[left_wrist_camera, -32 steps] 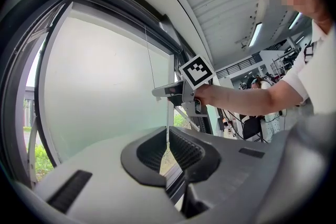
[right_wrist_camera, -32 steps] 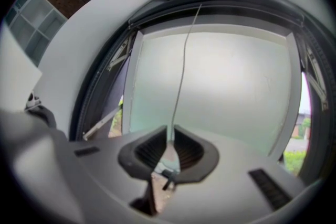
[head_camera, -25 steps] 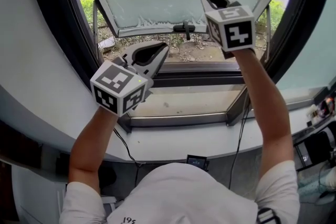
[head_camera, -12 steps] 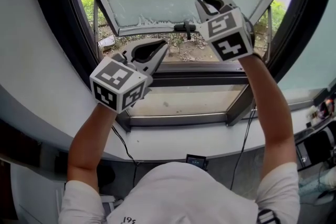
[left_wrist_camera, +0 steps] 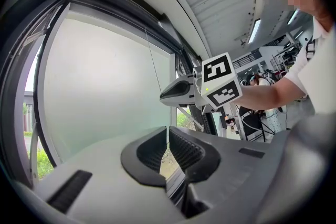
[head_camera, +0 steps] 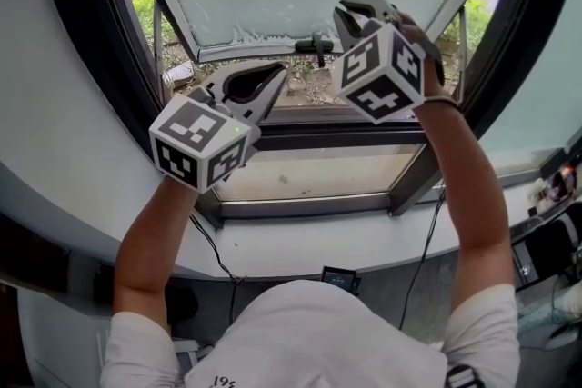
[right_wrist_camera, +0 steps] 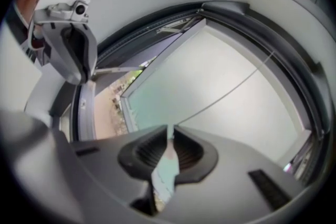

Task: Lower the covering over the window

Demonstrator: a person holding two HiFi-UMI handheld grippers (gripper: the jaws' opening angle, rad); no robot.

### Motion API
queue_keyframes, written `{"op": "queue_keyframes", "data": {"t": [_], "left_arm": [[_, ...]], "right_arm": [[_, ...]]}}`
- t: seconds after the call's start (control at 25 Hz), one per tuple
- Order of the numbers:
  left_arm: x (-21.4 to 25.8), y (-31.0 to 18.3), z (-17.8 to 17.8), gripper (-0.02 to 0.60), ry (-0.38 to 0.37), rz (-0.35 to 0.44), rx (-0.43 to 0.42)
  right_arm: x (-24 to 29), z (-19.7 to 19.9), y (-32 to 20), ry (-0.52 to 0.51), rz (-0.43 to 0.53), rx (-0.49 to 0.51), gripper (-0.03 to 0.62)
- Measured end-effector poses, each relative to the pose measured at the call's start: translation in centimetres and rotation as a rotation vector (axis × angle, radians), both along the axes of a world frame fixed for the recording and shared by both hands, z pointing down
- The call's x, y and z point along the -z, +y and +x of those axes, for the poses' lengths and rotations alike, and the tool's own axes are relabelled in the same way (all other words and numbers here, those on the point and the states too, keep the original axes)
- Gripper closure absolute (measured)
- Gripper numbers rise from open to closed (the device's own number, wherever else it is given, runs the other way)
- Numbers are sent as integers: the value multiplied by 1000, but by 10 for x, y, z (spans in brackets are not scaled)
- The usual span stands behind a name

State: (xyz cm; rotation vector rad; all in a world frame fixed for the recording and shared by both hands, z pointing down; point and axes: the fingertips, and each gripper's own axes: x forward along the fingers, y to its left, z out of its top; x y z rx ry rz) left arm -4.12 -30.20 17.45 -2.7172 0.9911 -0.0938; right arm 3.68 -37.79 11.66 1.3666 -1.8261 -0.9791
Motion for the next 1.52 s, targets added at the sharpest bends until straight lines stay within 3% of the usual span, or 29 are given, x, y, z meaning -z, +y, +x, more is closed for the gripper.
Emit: {"op": "queue_keyframes", "data": {"t": [0.24,0.72,1.04,1.52], "left_arm": [[-3,-1,2,551,-13,1,-1],[-7,0,-5,551,-30,11,20],[-6,1,-7,550,-40,21,24],[-15,4,-5,549,-75,25,16]], "right_arm": [[-10,4,1,30,-15,-14,546],[-54,6,2,199,-69,-59,546],[-120,17,2,288,-204,-86,546],[-163,18,13,347,-321,-97,545]]}}
